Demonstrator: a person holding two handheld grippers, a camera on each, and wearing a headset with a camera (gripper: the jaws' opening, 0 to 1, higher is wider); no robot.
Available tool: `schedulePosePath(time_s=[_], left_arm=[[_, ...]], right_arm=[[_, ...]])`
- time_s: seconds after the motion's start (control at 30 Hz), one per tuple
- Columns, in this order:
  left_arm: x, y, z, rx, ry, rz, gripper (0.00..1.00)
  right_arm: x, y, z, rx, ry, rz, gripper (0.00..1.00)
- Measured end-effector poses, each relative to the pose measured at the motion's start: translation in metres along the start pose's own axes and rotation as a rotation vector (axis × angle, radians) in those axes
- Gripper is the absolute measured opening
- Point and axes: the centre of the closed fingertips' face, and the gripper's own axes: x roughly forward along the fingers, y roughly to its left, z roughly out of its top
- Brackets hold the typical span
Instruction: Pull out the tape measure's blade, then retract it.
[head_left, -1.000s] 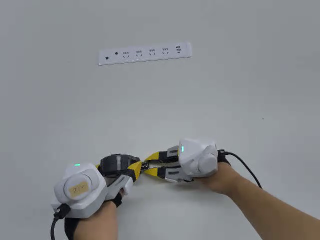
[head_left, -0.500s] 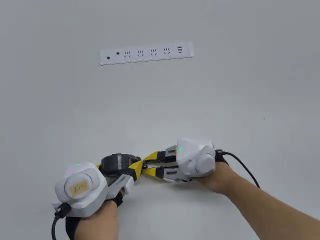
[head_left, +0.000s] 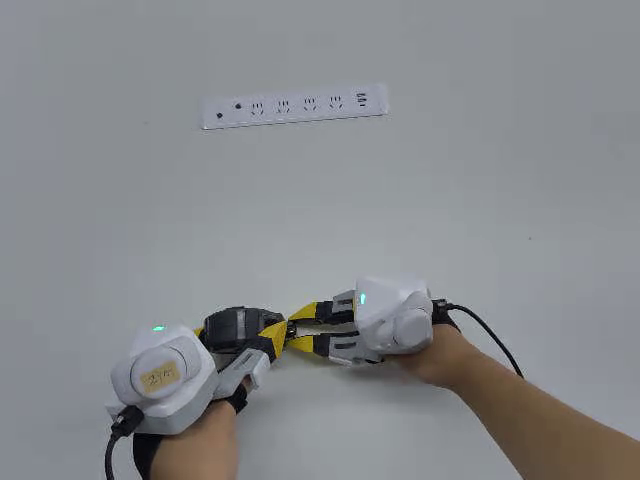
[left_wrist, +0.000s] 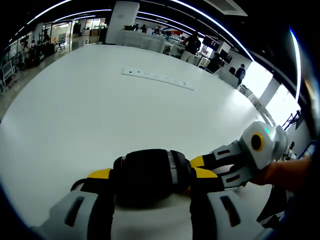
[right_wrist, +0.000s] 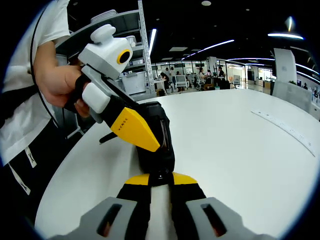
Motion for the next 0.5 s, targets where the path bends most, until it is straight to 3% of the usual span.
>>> schedulePosePath(time_s=[0.23, 0.5], left_arm=[[0.0001, 0.0001, 0.0002, 0.003, 0.000, 0.000, 0.59], [0.0001, -0.0003, 0.0003, 0.013, -0.002, -0.007, 0.60]], right_arm=[[0.0006, -0.0011, -0.0003, -0.003, 0.010, -0.002, 0.16], [-0.0023, -0.0005, -0.0016, -0.004, 0.014, 0.010, 0.26]])
